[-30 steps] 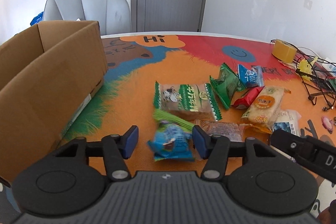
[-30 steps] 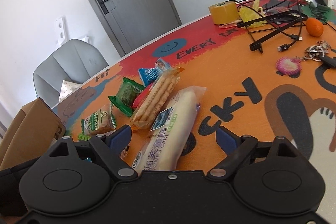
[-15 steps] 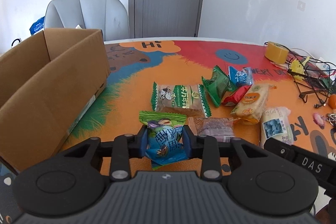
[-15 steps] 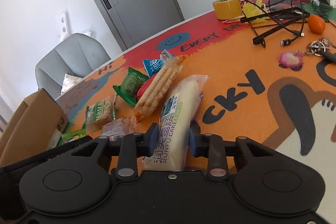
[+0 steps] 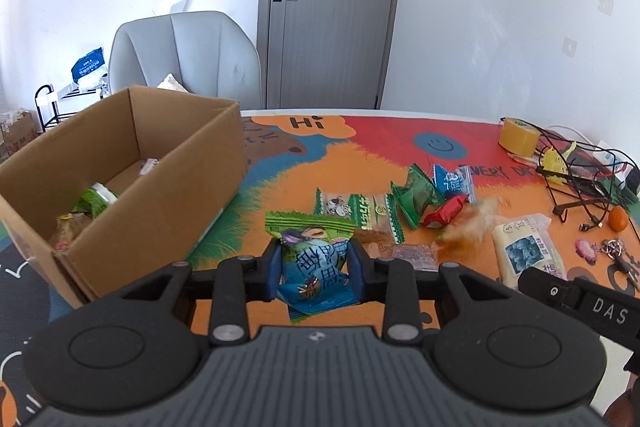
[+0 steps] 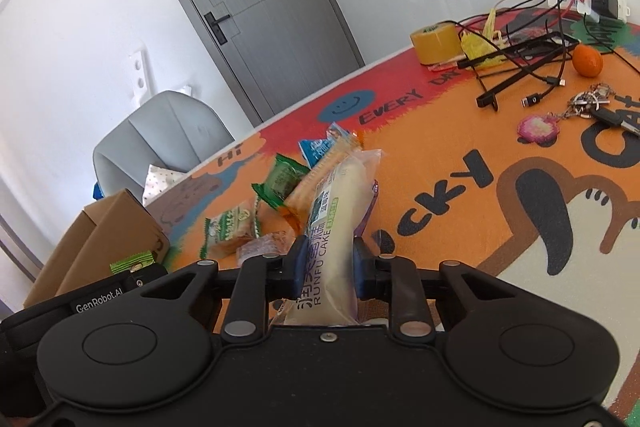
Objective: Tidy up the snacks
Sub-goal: 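Carry the blue pack with the left tool while the right tool carries the cake pack to the box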
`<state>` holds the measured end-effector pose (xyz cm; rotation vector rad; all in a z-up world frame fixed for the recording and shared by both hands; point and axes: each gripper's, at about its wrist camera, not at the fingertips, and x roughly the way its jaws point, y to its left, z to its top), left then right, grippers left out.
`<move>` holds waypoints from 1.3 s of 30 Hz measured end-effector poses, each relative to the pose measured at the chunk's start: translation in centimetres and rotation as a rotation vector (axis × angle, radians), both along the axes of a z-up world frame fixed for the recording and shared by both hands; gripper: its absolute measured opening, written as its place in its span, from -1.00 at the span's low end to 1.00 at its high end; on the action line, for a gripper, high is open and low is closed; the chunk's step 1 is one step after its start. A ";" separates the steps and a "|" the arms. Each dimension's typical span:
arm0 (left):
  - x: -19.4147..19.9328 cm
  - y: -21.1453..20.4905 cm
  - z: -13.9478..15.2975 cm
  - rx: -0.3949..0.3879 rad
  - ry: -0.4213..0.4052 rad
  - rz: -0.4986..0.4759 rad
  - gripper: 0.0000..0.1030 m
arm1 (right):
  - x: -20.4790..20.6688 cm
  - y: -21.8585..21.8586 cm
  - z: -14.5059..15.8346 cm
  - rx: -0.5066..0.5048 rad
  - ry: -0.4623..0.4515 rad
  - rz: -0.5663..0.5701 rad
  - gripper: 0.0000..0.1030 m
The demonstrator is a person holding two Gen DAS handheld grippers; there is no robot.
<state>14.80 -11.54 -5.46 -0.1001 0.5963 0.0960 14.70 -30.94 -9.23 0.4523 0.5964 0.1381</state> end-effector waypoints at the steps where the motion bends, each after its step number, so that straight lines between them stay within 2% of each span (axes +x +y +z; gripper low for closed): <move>1: -0.2 0.3 0.2 0.000 -0.005 0.005 -0.37 | -0.1 0.0 0.2 0.002 -0.008 0.001 -0.54; 18: -2.8 4.8 3.8 -0.035 -0.107 0.081 -0.37 | -0.7 2.8 3.3 -0.006 -0.101 0.053 -0.54; 30: -3.9 8.9 5.6 -0.080 -0.180 0.121 -0.37 | -0.6 7.1 5.6 -0.061 -0.146 0.093 -0.54; 39: -4.1 11.9 5.7 -0.108 -0.192 0.158 -0.37 | 0.0 10.6 6.5 -0.086 -0.169 0.139 -0.54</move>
